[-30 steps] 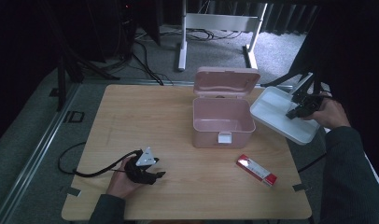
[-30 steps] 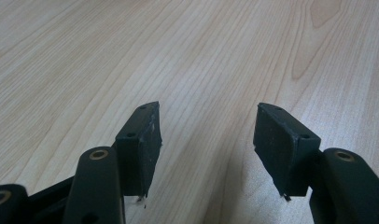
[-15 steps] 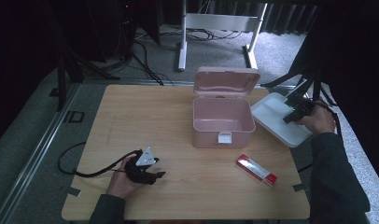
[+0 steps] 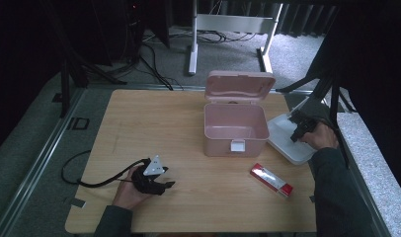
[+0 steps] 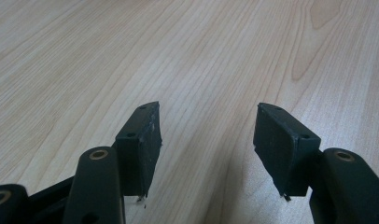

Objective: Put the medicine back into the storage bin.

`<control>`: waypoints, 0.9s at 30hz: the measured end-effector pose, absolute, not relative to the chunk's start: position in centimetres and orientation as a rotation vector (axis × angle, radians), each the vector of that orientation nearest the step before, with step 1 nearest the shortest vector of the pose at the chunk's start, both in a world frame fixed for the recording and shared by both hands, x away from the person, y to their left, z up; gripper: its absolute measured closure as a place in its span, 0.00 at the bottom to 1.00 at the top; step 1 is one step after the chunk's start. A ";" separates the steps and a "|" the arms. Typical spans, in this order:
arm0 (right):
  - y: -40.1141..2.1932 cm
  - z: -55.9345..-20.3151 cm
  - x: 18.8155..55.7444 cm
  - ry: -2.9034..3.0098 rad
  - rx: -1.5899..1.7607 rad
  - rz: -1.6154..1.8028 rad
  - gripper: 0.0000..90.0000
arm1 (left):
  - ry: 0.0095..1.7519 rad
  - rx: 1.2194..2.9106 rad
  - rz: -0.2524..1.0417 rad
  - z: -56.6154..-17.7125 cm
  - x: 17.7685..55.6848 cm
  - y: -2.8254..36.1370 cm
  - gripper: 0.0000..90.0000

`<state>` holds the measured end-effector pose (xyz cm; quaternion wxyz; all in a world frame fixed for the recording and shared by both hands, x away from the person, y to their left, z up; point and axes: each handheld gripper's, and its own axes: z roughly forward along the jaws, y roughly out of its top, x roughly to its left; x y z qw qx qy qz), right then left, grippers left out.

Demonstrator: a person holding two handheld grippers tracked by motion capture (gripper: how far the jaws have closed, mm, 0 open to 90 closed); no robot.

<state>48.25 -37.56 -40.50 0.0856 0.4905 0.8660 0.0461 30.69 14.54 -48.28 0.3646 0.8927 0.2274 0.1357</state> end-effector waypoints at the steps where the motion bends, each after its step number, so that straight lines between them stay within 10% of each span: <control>1: -37.5 -40.8 48.2 2.579 1.473 0.137 0.99 | 0.585 2.297 0.347 -48.3 30.7 14.5 0.46; 27: -35.7 -40.6 45.2 2.599 1.331 0.262 0.86 | 0.584 2.292 0.354 -48.2 30.6 14.5 0.46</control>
